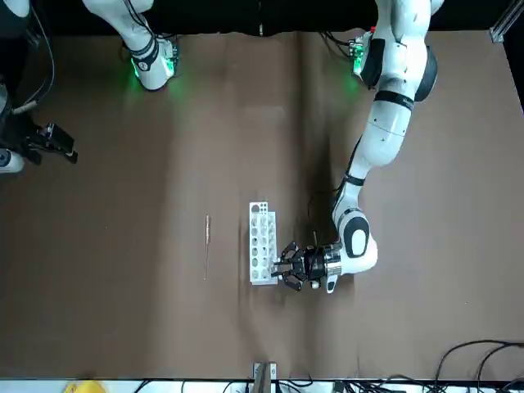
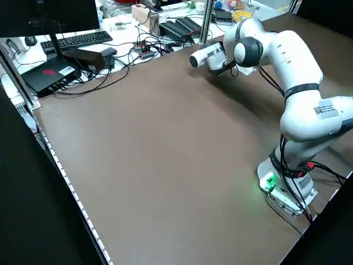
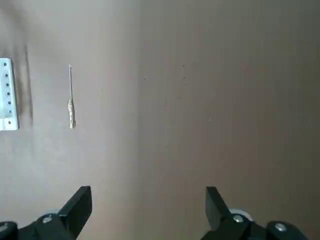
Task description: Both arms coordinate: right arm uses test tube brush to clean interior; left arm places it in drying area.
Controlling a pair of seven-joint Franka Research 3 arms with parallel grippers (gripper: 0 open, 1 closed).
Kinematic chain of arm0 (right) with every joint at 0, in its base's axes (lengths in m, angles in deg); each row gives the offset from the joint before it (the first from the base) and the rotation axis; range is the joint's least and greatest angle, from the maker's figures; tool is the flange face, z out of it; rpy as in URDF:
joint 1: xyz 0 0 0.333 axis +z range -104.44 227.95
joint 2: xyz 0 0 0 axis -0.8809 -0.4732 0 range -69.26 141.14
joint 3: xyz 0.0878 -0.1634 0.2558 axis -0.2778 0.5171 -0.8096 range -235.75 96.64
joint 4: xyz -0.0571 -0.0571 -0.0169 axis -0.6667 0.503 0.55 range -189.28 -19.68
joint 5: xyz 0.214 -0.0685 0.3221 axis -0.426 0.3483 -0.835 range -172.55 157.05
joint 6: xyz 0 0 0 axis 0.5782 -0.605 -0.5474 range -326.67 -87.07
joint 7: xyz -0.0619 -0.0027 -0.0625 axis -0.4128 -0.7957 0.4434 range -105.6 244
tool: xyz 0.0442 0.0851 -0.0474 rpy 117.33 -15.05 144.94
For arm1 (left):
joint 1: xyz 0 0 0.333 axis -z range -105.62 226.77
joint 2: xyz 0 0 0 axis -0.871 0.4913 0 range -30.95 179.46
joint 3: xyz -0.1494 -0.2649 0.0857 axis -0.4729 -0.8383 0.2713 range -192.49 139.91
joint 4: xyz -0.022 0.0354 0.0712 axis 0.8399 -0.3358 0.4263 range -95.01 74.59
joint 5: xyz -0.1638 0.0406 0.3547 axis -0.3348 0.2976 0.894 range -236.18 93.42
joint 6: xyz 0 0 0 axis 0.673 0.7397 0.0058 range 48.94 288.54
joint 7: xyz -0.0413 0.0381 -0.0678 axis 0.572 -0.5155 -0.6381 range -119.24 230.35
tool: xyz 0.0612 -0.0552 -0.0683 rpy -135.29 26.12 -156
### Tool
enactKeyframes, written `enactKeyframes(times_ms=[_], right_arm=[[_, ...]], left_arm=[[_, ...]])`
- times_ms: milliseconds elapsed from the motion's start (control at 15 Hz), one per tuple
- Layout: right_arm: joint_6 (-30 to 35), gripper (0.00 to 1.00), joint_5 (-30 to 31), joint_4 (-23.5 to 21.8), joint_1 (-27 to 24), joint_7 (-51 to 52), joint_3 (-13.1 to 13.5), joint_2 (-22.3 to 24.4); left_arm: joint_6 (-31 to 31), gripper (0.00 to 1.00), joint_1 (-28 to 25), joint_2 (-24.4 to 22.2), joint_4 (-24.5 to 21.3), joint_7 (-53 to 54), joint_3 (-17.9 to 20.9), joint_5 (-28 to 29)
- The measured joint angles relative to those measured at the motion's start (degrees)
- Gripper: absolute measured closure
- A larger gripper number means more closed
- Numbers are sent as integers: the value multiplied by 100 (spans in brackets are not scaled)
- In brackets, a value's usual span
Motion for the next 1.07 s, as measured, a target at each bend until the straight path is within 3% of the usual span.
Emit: enactKeyframes(times_ms=[67, 200, 667, 800, 933, 1000, 1067], right_arm=[[0, 0, 0, 0, 0, 0, 0, 0], [0, 0, 0, 0, 0, 0, 0, -1], [0, 0, 0, 0, 0, 0, 0, -2], [0, 0, 0, -1, 0, 0, 0, -3], [0, 0, -1, -2, 2, -1, -3, -4], [-1, 0, -13, -2, 9, -1, -8, -8], [-1, 0, -17, -1, 13, 0, -10, -10]], left_arm=[[0, 69, 0, 0, 2, 0, 0, 0], [1, 67, -1, 0, 6, 0, 0, -1], [1, 7, -51, -38, 134, -108, 113, -12], [-20, 1, -65, -213, 217, -445, 436, 156], [-191, 1, -191, -526, 237, -855, 600, 902], [-628, 1, -376, -840, 236, -1024, 620, 2150], [-804, 1, -469, -989, 237, -1036, 621, 2767]])
